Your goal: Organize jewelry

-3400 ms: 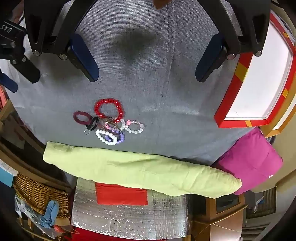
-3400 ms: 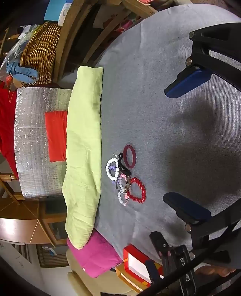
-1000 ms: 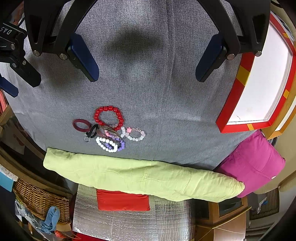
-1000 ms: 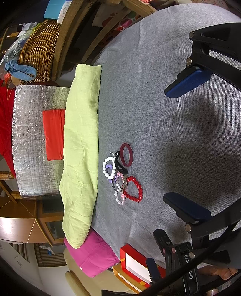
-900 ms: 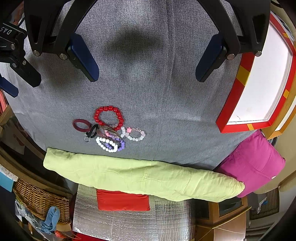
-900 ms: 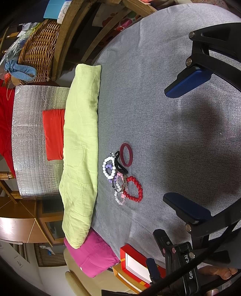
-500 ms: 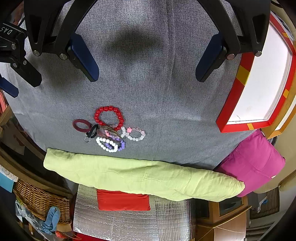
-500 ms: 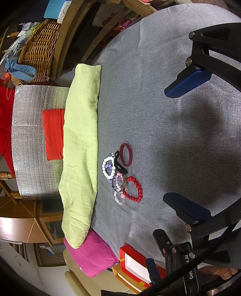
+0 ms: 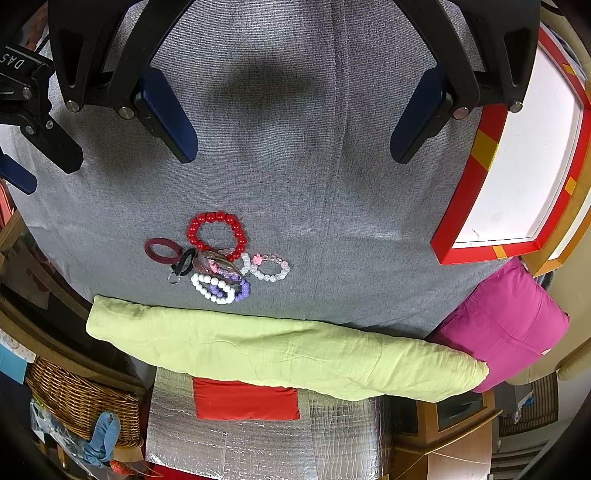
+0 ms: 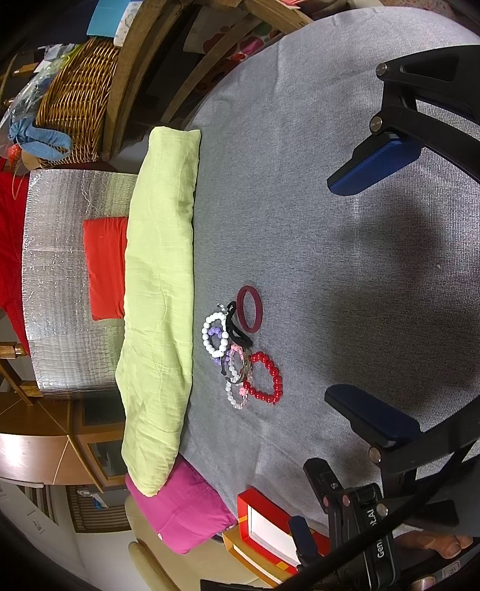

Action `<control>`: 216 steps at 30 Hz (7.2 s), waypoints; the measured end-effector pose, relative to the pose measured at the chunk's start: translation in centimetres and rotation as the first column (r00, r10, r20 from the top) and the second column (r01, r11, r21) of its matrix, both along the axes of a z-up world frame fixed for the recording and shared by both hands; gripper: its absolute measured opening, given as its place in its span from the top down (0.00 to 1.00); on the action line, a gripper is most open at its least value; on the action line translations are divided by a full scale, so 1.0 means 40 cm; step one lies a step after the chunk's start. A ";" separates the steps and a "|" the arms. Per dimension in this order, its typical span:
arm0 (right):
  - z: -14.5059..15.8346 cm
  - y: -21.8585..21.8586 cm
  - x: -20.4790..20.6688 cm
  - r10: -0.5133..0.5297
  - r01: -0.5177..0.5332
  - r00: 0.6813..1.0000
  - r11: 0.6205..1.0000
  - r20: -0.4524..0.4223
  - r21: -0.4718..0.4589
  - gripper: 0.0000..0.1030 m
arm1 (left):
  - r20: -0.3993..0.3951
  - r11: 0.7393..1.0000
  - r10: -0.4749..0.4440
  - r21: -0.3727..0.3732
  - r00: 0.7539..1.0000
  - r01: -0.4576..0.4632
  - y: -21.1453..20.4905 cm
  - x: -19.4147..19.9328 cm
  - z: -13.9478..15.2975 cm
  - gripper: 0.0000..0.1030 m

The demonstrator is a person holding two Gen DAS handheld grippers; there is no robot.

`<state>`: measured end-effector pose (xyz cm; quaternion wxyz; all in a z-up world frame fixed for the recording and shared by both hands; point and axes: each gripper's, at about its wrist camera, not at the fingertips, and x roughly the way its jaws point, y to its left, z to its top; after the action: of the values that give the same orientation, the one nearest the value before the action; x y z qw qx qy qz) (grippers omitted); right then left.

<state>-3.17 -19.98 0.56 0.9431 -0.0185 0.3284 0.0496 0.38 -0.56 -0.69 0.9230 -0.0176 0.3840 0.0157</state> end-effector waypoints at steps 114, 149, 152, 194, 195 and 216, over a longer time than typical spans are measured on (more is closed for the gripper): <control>-0.018 -0.015 0.123 0.086 -0.049 0.983 0.974 -0.164 0.222 0.95 | 0.082 0.995 0.037 -0.098 0.996 -0.029 0.113 -0.013 0.137 0.91; 0.124 0.547 -0.012 0.446 -0.423 0.885 0.890 -0.133 0.171 0.95 | 0.117 0.908 0.389 -0.219 0.914 -0.358 0.545 -0.174 0.190 0.91; 0.119 0.614 0.010 0.476 -0.452 0.868 0.875 -0.140 0.174 0.95 | 0.121 0.890 0.426 -0.235 0.897 -0.391 0.598 -0.174 0.189 0.91; -0.064 0.913 0.152 0.538 -0.553 0.776 0.831 -0.329 0.052 0.95 | -0.152 0.674 0.687 -0.233 0.711 -0.701 0.793 -0.142 -0.008 0.91; -0.067 0.914 0.153 0.537 -0.553 0.776 0.831 -0.332 0.051 0.95 | -0.151 0.674 0.688 -0.231 0.710 -0.702 0.793 -0.142 -0.007 0.91; 0.036 0.787 0.156 0.487 -0.473 0.851 0.873 -0.197 0.115 0.32 | 0.080 0.615 0.788 -0.144 0.611 -0.775 0.759 -0.194 0.084 0.36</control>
<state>3.05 11.49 1.99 0.8586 -0.0649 0.4140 0.2954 -7.39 29.81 2.68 0.8456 -0.2281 0.2745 0.3970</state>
